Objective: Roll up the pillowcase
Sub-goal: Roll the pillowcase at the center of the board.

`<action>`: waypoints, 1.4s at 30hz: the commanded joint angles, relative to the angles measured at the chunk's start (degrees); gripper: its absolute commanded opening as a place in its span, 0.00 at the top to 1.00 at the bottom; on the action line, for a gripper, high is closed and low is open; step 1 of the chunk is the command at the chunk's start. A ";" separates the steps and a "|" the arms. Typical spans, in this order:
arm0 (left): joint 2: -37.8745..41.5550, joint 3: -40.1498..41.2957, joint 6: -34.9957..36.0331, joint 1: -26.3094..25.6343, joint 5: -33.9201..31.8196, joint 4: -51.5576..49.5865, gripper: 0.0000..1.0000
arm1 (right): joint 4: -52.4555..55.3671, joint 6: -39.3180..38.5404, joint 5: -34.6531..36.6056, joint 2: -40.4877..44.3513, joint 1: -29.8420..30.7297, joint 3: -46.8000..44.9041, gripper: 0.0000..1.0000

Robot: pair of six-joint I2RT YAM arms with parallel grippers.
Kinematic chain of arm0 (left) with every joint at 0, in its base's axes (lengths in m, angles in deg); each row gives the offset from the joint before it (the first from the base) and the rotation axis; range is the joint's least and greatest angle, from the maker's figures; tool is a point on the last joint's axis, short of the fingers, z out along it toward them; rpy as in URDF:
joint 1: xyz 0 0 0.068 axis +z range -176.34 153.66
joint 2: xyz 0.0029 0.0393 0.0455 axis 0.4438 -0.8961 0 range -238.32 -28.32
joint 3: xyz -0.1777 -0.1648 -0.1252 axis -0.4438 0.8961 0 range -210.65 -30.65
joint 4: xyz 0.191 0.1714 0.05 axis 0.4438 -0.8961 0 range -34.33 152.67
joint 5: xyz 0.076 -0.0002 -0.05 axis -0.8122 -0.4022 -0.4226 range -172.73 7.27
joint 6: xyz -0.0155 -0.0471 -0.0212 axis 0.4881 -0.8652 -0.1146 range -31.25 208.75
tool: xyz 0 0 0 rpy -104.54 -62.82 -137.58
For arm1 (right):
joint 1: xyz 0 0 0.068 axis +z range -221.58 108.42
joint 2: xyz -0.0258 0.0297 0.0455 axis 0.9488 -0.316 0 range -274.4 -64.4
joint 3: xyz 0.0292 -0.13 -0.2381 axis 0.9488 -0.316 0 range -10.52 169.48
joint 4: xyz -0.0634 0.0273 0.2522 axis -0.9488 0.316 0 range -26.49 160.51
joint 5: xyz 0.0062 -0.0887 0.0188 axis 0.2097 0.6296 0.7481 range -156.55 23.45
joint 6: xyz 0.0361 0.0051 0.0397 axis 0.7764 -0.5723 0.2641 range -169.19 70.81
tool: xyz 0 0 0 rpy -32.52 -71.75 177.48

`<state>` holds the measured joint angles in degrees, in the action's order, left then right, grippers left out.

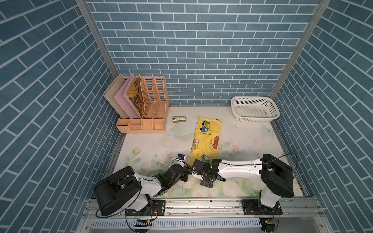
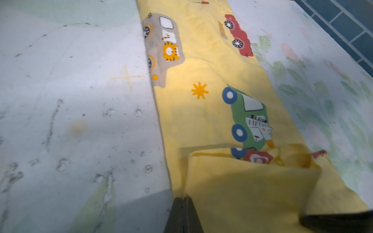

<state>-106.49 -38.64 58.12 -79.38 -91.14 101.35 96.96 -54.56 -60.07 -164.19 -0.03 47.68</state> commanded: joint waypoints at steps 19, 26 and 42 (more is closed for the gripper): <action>44.39 3.59 8.81 1.11 -2.75 -16.28 0.95 | 10.59 -17.94 -54.03 2.25 -24.48 6.50 1.00; 38.85 2.57 14.63 1.00 6.77 -13.32 0.96 | 15.20 -22.70 -61.97 -5.38 -32.11 10.69 1.00; 12.34 -4.51 20.84 1.67 9.02 6.01 0.97 | 20.04 -27.32 -60.89 -16.80 -36.40 20.91 1.00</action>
<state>-89.68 -42.16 77.31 -78.40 -83.12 99.93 114.64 -79.28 -121.71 -180.36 -36.71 67.37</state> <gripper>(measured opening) 0.056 0.046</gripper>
